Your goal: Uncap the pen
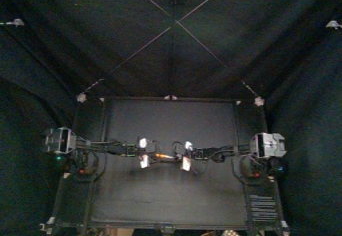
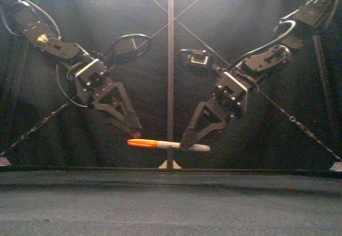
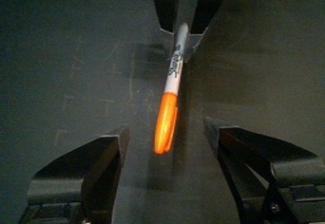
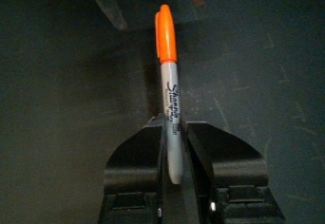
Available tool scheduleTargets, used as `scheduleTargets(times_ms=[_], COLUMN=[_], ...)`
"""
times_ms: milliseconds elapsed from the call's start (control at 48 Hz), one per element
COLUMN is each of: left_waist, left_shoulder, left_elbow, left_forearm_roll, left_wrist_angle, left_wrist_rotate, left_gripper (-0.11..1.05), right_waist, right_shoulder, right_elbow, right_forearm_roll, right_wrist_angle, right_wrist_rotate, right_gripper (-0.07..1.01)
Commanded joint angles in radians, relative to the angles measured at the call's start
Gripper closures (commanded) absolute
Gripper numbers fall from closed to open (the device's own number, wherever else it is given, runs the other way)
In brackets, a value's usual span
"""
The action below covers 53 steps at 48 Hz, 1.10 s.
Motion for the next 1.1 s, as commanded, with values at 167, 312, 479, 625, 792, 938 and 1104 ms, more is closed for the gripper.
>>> scheduleTargets(times_ms=[167,312,479,625,792,938,1104], left_waist=[0.009,0.011,0.011,0.011,0.014,0.020,0.032], left_shoulder=[0.044,0.044,0.044,0.046,0.044,0.038,0.025], left_elbow=[-0.037,-0.041,-0.044,-0.046,-0.041,-0.029,-0.006], left_forearm_roll=[-0.002,0.000,0.002,0.002,0.006,0.008,0.008], left_wrist_angle=[-0.003,-0.005,-0.006,-0.006,-0.005,-0.005,-0.006], left_wrist_rotate=[-0.0015,0.0000,0.0000,0.0000,0.0015,0.0015,0.0015], left_gripper=[0.01,0.08,0.21,0.28,0.37,0.39,0.39], right_waist=[0.011,0.014,0.015,0.015,0.015,0.014,0.011], right_shoulder=[-0.052,-0.052,-0.052,-0.052,-0.052,-0.054,-0.064], right_elbow=[-0.023,-0.023,-0.021,-0.018,-0.009,0.008,0.032], right_forearm_roll=[0.000,0.000,0.000,0.000,0.000,0.005,0.008], right_wrist_angle=[-0.003,-0.003,-0.003,-0.003,-0.003,-0.003,-0.005], right_wrist_rotate=[0.000,0.000,0.000,0.000,0.000,0.000,0.002], right_gripper=[0.43,0.43,0.43,0.43,0.43,0.43,0.43])
